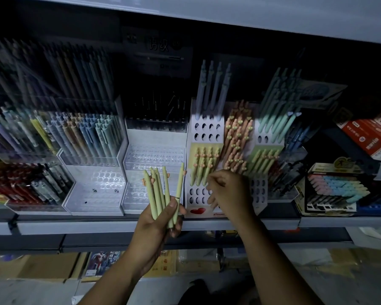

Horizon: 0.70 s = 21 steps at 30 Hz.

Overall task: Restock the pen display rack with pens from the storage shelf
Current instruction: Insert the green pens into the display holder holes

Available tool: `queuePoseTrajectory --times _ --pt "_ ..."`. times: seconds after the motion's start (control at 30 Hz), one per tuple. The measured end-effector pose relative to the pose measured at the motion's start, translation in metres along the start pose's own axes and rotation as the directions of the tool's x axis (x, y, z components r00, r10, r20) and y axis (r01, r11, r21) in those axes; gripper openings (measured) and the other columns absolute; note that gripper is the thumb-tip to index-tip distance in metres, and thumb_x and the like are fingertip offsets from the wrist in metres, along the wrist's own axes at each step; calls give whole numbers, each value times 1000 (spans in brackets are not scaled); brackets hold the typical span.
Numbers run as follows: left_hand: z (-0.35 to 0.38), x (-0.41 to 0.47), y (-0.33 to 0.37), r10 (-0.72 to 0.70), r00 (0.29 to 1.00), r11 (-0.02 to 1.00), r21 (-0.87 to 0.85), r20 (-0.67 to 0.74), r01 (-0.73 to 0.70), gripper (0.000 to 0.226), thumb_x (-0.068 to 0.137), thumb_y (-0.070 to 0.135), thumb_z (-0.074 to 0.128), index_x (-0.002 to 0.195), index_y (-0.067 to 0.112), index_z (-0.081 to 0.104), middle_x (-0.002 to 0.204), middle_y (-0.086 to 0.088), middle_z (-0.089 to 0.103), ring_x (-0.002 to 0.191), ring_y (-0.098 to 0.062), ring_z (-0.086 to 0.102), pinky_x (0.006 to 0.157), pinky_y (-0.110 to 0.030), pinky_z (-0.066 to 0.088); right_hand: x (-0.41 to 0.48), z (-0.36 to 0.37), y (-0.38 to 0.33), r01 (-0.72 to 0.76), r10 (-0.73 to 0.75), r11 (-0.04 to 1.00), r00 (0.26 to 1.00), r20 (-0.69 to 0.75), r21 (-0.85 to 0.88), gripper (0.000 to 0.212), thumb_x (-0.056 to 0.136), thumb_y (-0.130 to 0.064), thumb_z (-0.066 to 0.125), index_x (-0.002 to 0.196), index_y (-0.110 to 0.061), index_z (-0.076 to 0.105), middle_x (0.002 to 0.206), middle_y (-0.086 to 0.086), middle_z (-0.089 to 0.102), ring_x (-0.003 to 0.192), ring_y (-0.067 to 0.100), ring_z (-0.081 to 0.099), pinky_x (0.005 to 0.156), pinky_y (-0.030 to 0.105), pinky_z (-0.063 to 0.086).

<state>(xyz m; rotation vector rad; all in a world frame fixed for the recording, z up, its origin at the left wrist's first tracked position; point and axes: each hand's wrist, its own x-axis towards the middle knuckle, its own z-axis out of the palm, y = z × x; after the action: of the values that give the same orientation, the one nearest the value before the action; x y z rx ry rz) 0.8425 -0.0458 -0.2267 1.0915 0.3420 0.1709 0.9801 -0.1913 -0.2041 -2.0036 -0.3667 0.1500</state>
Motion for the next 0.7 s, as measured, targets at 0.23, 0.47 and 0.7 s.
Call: queuePoseTrajectory --times 0.23,0.47,0.7 --pt "3 -1 -1 -33 998 999 -10 45 33 34 102 25 57 103 -9 63 82 -15 64 61 -20 49 51 -28 40 -14 3 -21 -36 -100 934 930 354 357 10 95 -12 68 103 -12 75 80 14 73 58 24 63 50 32 48" --pt "5 1 -2 -63 997 998 -29 50 64 35 103 21 55 113 -12 58 83 -17 70 58 -22 56 50 -28 43 -13 1 -17 8 -113 917 964 241 400 18 96 -21 69 85 -7 71 66 15 62 54 24 53 55 34 45" --pt "-3 1 -7 -135 989 990 -38 58 138 28 95 30 67 104 6 54 71 -10 50 52 -15 46 39 -21 31 8 -20 0 177 -114 962 951 -289 206 23 94 -20 72 76 -6 70 59 7 66 48 23 61 51 35 54"
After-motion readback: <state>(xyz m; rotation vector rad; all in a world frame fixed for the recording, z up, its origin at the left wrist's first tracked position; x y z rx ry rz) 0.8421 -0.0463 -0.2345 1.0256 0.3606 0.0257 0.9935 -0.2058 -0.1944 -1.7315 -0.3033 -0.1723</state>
